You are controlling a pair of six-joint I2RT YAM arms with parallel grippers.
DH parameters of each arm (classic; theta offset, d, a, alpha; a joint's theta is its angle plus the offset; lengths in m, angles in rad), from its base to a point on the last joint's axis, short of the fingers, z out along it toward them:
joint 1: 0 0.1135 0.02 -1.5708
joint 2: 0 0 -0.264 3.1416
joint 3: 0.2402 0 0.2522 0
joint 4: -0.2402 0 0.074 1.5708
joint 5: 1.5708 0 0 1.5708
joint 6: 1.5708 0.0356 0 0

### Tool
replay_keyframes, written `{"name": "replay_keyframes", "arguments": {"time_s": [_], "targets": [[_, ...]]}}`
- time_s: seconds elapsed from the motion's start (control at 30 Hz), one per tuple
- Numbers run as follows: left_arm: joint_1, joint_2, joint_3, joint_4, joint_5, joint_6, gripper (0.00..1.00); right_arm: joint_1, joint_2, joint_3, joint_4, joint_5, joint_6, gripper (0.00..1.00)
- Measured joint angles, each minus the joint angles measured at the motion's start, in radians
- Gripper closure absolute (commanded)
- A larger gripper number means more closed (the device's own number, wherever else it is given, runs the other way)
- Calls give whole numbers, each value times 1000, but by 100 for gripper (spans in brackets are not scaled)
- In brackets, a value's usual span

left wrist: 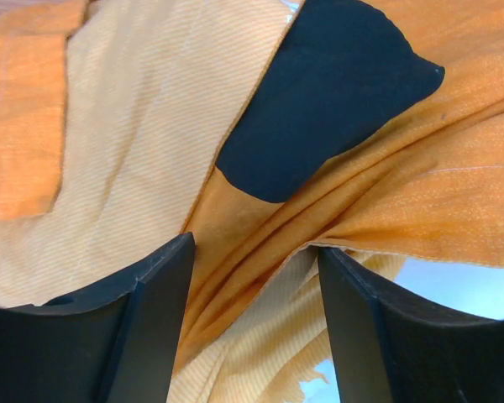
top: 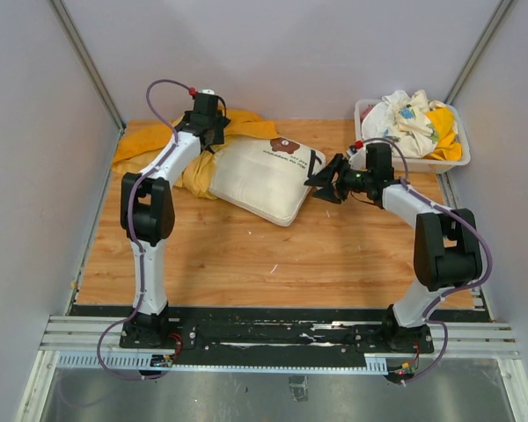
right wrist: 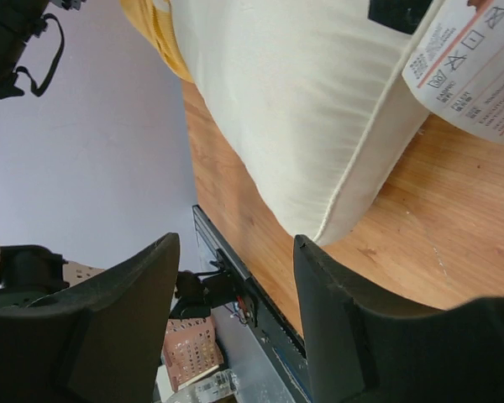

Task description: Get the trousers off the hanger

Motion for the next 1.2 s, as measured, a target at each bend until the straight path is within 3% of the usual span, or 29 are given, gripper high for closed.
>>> {"name": "replay_keyframes", "arguments": {"time_s": [0.13, 0.27, 0.33, 0.43, 0.57, 0.67, 0.77, 0.83, 0.97, 1.2], "targets": [[-1, 14, 0, 0, 29, 7, 68, 20, 24, 43, -99, 53, -85, 42], [-5, 17, -18, -8, 69, -2, 79, 63, 59, 112, -199, 120, -187, 40], [-5, 13, -55, -4, 85, -6, 78, 84, 74, 127, -225, 148, -223, 39], [-5, 5, -91, -2, 98, -10, 68, 113, 105, 140, -258, 193, -263, 37], [-3, -23, -113, -4, 117, -15, 68, 139, 162, 163, -294, 249, -301, 36], [-3, -48, -130, -6, 142, -20, 98, 151, 195, 186, -310, 278, -317, 39], [-3, -53, -131, -16, 166, -24, 100, 158, 218, 219, -326, 294, -333, 51], [-3, -53, -131, -34, 192, -31, 100, 165, 227, 241, -335, 301, -346, 68], [-5, -53, -114, -66, 233, -61, 100, 173, 234, 250, -329, 305, -356, 92], [-31, -84, -32, -169, 306, -132, 96, 178, 243, 255, -317, 306, -354, 88]]}}
